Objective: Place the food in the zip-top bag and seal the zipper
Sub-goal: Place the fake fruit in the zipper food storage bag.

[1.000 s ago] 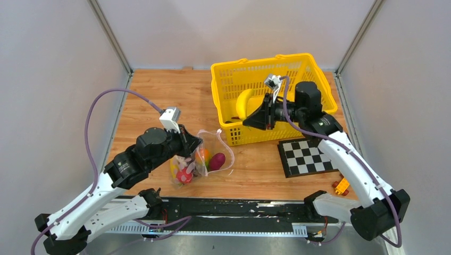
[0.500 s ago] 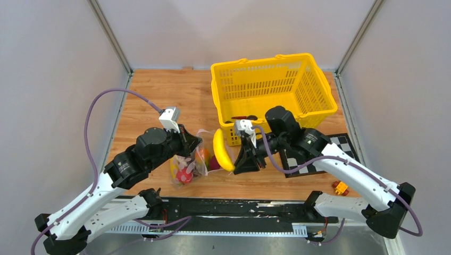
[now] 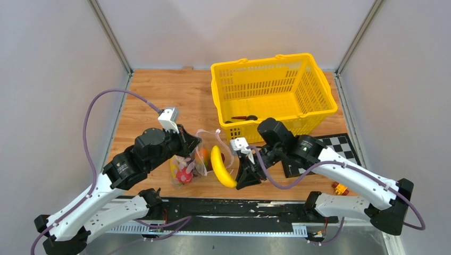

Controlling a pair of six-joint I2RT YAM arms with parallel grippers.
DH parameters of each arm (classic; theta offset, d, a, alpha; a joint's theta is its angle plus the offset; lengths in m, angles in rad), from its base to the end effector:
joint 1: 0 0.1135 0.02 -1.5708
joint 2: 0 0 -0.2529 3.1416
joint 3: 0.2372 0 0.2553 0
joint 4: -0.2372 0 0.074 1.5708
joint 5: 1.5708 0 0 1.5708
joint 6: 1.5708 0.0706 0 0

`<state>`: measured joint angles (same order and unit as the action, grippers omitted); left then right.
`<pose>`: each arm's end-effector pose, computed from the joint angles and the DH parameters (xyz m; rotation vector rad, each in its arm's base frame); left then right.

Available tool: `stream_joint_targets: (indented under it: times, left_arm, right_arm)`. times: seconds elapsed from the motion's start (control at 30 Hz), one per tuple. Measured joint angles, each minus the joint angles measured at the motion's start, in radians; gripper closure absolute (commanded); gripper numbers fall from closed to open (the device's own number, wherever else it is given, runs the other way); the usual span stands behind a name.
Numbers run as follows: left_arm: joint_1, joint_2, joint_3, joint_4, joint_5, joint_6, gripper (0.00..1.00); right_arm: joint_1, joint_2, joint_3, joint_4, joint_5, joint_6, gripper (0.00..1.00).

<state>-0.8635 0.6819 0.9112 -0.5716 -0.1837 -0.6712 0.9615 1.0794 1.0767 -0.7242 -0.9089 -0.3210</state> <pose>0.1312 -0.1336 0.3396 0.0627 2.0017 -0.8460 0.0898 0.2260 0.3178 -1.7516 1.5167 1.3693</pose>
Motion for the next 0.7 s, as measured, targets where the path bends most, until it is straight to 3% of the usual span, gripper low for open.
stream_joint_targets:
  times: [0.7]
  left_arm:
    - [0.0,-0.044,0.0,-0.016,0.115,0.125,1.0]
  right_arm:
    - [0.028,0.31,0.268,-0.201,0.127,-0.182,0.91]
